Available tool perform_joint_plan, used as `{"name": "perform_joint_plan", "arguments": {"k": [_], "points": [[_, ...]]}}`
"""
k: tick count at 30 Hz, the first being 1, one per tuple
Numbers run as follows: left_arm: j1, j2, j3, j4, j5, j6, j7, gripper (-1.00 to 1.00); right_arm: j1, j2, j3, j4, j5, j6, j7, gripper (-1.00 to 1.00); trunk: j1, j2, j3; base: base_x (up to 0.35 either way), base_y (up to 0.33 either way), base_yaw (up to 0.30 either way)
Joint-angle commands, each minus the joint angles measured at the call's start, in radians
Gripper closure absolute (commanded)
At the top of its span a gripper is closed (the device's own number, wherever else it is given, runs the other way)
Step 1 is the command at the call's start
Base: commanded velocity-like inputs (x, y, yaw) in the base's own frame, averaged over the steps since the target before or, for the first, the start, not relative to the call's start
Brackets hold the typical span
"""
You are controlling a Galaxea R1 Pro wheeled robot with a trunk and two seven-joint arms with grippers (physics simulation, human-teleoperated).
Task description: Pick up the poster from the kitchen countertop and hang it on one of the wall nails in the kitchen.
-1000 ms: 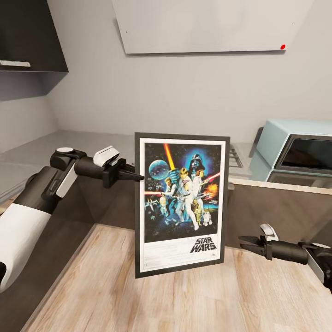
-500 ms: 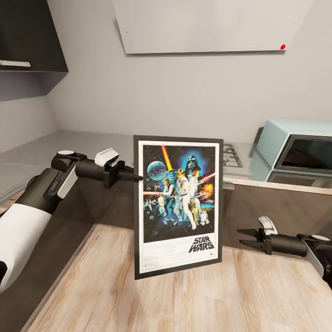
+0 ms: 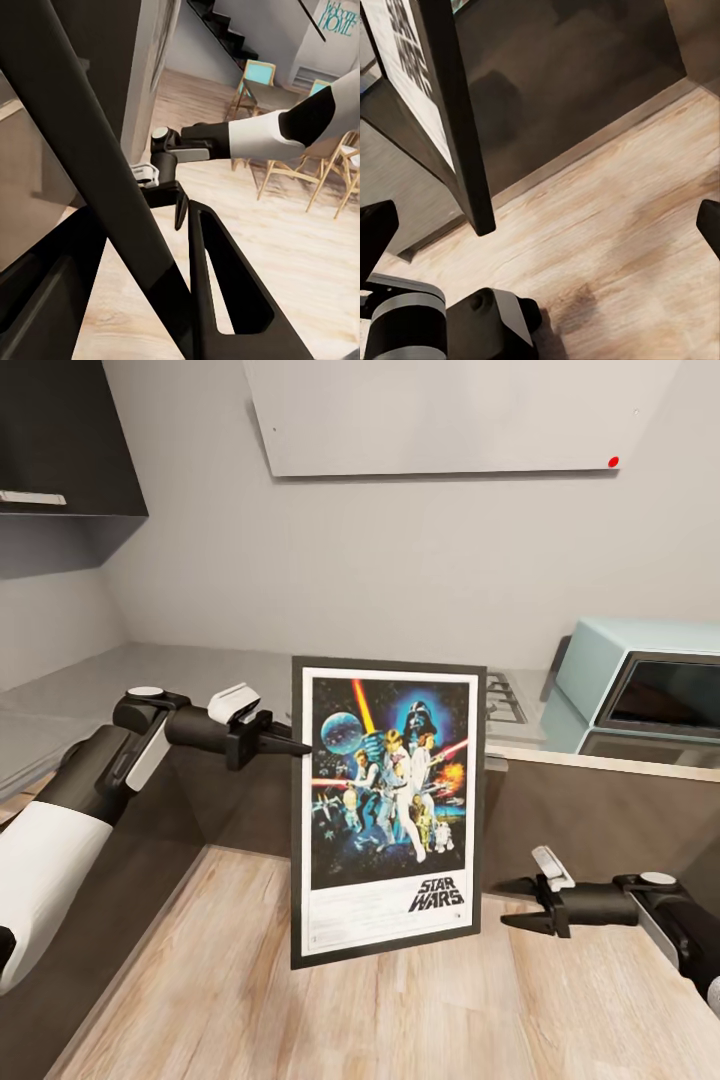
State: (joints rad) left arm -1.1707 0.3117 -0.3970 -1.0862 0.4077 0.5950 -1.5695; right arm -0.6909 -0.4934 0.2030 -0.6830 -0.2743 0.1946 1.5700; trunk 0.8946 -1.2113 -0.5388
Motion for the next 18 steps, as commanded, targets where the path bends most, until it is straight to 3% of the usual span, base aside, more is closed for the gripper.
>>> {"name": "perform_joint_plan", "arguments": {"k": [1,11,18], "points": [[-0.001,0.001,-0.004,0.0,0.005,0.011,-0.001,1.0,-0.001,-0.001,0.007,0.0,-0.009,0.01,0.001,-1.0,0.0,-0.001,-0.001,0.0,0.0,0.0],[-0.001,0.0,-0.006,-0.001,0.005,0.011,-0.001,1.0,-0.001,0.043,0.035,-0.006,-0.009,0.005,0.001,-1.0,0.0,-0.001,-0.001,0.0,0.0,0.0],[-0.001,0.0,-0.006,0.0,0.005,0.011,-0.001,1.0,-0.001,0.049,0.038,-0.007,-0.009,-0.031,0.001,-1.0,0.0,-0.001,-0.001,0.0,0.0,0.0]]}}
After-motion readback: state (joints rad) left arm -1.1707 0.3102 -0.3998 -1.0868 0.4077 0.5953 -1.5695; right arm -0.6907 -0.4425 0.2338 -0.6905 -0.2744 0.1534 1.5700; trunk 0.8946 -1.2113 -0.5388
